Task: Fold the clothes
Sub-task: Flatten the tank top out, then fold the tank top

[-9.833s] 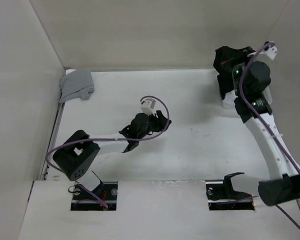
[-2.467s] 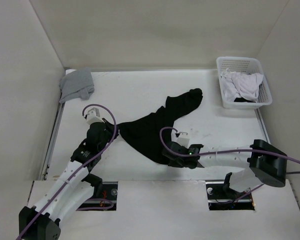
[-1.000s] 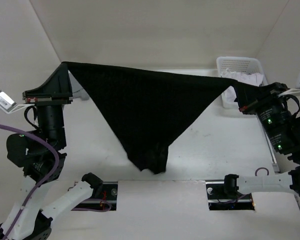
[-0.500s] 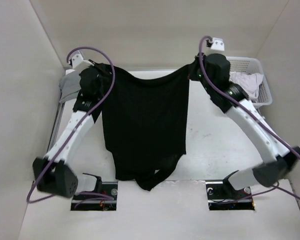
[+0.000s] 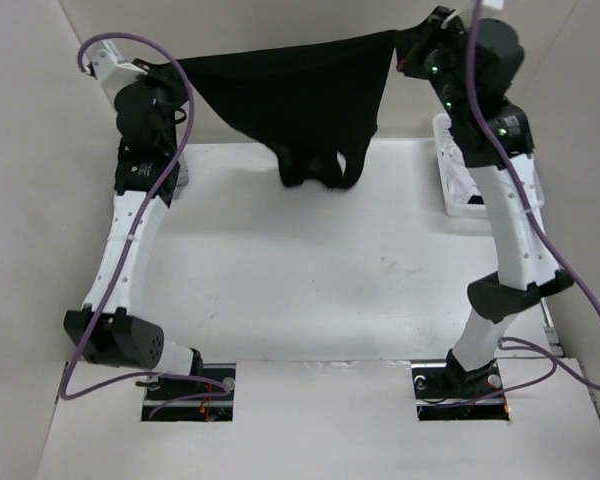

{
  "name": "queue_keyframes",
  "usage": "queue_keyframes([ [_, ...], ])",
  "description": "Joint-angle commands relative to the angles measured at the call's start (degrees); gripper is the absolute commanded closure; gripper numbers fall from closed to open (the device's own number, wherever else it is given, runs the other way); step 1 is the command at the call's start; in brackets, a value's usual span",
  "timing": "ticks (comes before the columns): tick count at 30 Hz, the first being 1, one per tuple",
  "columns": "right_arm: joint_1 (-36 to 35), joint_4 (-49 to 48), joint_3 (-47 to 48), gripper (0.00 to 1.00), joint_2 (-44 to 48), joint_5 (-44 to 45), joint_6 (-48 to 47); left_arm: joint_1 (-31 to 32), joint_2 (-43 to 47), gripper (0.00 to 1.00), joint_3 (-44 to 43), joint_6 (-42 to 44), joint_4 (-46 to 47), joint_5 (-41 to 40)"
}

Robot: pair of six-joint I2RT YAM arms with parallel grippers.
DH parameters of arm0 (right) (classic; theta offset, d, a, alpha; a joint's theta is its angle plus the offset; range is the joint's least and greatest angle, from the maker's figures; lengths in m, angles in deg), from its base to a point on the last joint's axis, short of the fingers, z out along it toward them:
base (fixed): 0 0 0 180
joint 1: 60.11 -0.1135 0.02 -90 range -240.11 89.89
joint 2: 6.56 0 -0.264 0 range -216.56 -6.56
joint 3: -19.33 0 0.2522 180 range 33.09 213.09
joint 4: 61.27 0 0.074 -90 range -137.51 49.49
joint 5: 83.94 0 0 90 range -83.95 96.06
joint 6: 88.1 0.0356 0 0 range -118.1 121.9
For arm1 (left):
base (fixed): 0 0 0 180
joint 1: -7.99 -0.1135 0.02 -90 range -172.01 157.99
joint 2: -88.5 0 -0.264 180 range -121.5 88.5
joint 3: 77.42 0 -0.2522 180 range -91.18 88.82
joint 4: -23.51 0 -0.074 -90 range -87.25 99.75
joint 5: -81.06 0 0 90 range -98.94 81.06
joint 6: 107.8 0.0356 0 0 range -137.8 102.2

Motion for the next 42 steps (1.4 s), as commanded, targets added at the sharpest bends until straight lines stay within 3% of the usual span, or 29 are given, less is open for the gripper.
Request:
queue_keyframes([
  [1,-0.25,2.37,1.59,1.0,3.37,-0.4,-1.62,-0.51,5.23,0.99,-0.67,1.08,2.51,2.28],
  [4,-0.33,-0.33,-10.33,1.0,9.07,-0.05,-1.62,0.46,8.83,0.99,5.56,0.47,3.73,1.49],
  [8,-0.68,-8.32,-33.78,1.0,19.78,0.74,0.04,2.39,14.63,0.99,17.42,-1.02,5.23,-0.44],
  [15,-8.75,-19.59,-79.67,1.0,42.28,1.0,9.62,10.47,35.08,0.99,50.27,-3.75,4.54,-6.85],
  [18,-16.21,-18.81,-94.97,1.0,50.98,2.58,14.18,13.9,50.62,0.99,61.28,-4.36,-6.23,-9.31],
  [22,-28.78,-11.01,-109.58,1.0,62.5,3.37,25.06,16.28,71.9,0.98,64.21,-7.17,-29.34,-12.65],
  [26,-40.74,-1.95,-114.61,1.0,71.65,6.0,36.76,17.33,77.92,0.97,60.88,-10.86,-43.18,-12.22],
  [29,-48.48,3.5,-114.18,1.0,74.83,9.69,42.49,19.71,76.79,0.96,60.78,-14.73,-44.77,-11.52],
  [32,-51.48,4.92,-111.73,0.99,72.74,13.3,43.21,19.89,72.58,0.96,61.66,-15.27,-41.54,-12.13],
  [35,-46.59,1.78,-108.04,0.99,67.3,13.58,37.08,19.19,66.09,0.96,61.57,-14.39,-33.48,-12.75],
  [42,-16.02,-16.59,-96.89,1.0,47.0,-1.26,16.77,13.92,42.46,0.97,56.32,-11.4,-6.14,-13.99],
])
